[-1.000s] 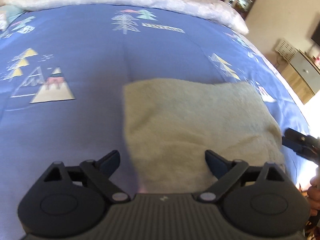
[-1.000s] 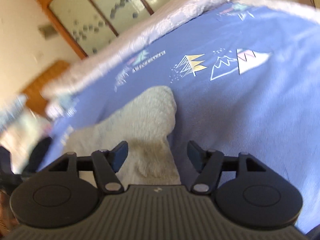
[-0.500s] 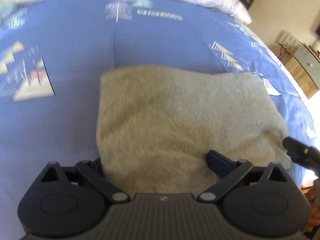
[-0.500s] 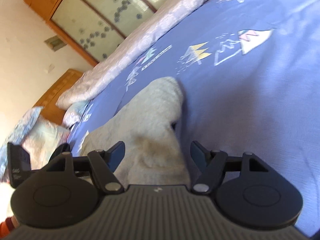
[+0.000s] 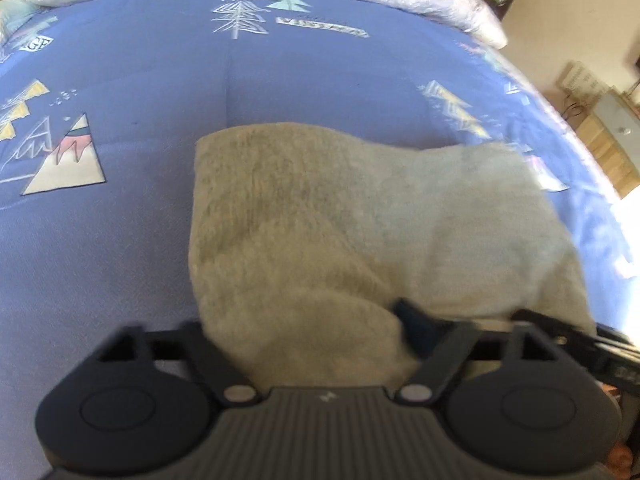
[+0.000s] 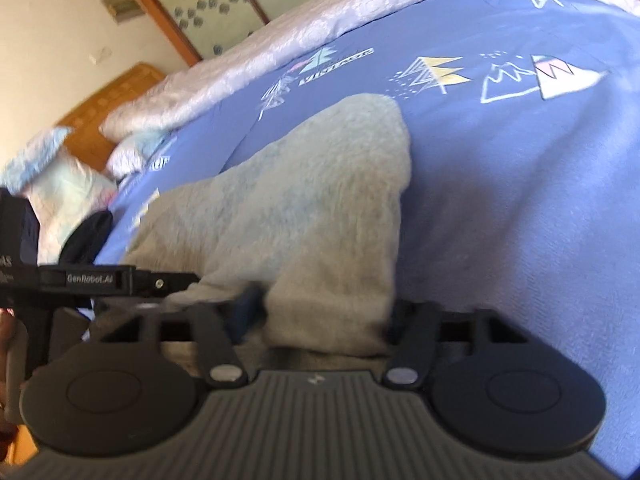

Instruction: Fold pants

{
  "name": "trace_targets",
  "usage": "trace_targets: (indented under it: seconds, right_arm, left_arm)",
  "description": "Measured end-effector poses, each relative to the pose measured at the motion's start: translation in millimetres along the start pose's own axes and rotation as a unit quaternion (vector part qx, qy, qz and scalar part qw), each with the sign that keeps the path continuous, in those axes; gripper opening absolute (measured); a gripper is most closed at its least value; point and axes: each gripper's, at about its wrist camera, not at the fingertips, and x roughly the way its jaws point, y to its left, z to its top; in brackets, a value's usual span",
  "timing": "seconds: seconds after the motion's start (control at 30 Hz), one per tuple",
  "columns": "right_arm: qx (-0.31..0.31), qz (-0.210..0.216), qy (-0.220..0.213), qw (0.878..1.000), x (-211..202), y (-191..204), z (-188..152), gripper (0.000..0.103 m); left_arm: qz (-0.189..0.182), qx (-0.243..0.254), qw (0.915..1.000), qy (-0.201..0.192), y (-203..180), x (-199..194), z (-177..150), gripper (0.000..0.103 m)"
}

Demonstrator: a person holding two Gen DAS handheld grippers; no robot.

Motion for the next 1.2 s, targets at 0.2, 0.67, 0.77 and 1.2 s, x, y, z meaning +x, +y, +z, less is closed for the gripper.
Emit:
trace_targets:
  seconds: [0.2, 0.67, 0.77, 1.2]
  right_arm:
    - [-0.087, 0.03, -0.073, 0.993, -31.0, 50.8, 33.5, 0.026]
    - [-0.185, 0.037, -0.168, 0.968, 100.8, 62.7, 210.4, 0.027]
    - [-0.183, 0.025, -0.162, 0.969, 154.7, 53.9, 230.5, 0.027]
    - [0.008, -0.032, -0.058, 0.998, 216.5, -21.9, 214.1, 0.062]
  left_arm:
    - [-0.083, -0.045, 0.9946, -0.043, 8.5, -35.4, 31.4, 0.043]
    - [0.057, 0.055, 0.976, -0.203, 33.9, -7.1, 240.9, 0.044]
    - [0.084, 0.049, 0.9761, -0.194, 54.1, 45.8, 272.3, 0.044]
    - [0.203, -0.036, 0.9704, -0.126, 99.1, 109.6, 256.4, 0.095]
